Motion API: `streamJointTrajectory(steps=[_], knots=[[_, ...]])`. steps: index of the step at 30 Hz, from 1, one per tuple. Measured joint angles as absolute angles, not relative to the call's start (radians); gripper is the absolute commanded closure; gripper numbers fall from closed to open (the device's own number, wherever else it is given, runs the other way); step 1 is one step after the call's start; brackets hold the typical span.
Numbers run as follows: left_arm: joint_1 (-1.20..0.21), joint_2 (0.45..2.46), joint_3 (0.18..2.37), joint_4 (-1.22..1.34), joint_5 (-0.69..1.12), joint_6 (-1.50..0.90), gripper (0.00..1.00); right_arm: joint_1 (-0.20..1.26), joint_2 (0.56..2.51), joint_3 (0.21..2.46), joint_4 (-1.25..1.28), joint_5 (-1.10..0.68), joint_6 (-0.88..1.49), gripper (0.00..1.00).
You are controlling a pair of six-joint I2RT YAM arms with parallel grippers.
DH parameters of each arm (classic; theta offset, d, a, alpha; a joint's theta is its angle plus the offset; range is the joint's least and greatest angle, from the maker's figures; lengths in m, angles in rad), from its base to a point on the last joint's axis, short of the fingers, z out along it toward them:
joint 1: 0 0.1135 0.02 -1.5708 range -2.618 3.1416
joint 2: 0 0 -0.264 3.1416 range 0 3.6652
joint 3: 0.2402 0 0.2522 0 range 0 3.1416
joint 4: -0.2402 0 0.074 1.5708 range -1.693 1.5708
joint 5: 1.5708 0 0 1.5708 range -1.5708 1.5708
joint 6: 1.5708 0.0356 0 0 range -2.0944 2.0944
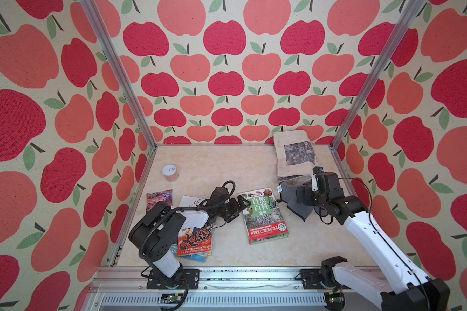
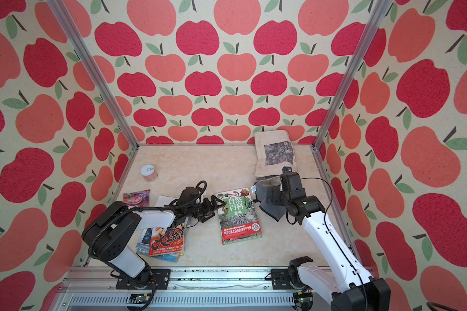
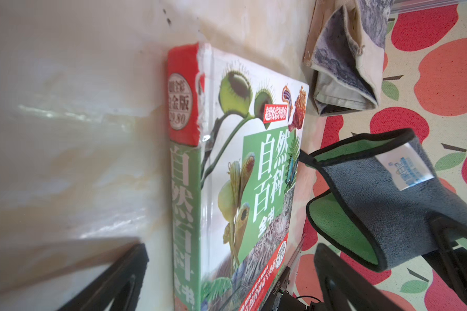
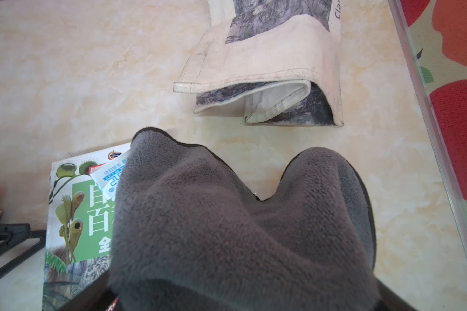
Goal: Wipe the cover of the book
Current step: Adjust the book at the center of the board.
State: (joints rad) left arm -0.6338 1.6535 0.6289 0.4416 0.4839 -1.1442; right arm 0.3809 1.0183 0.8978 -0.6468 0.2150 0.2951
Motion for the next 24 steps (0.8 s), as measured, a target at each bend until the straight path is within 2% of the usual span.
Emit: streamJointTrajectory(steps=[8, 16, 21, 22, 24], knots=[[-0.636, 1.666, 0.629, 0.470, 0.491, -1.172, 0.01, 0.379, 1.020, 0.897, -0.680, 0.247, 0.281, 0.01], [-0.654, 1.678, 0.634, 0.477, 0.498, -1.185, 0.01, 0.402, 1.022, 0.786, -0.542, -0.083, 0.334, 0.13], [-0.655, 1.690, 0.632, 0.505, 0.509, -1.199, 0.01, 0.434, 1.063, 0.689, -0.527, -0.061, 0.380, 0.09], [-0.655, 1.690, 0.630, 0.510, 0.509, -1.201, 0.01, 0.422, 1.057, 0.689, -0.546, -0.023, 0.383, 0.12], [-0.655, 1.690, 0.629, 0.513, 0.509, -1.207, 0.01, 0.387, 1.023, 0.690, -0.571, 0.049, 0.375, 0.36]])
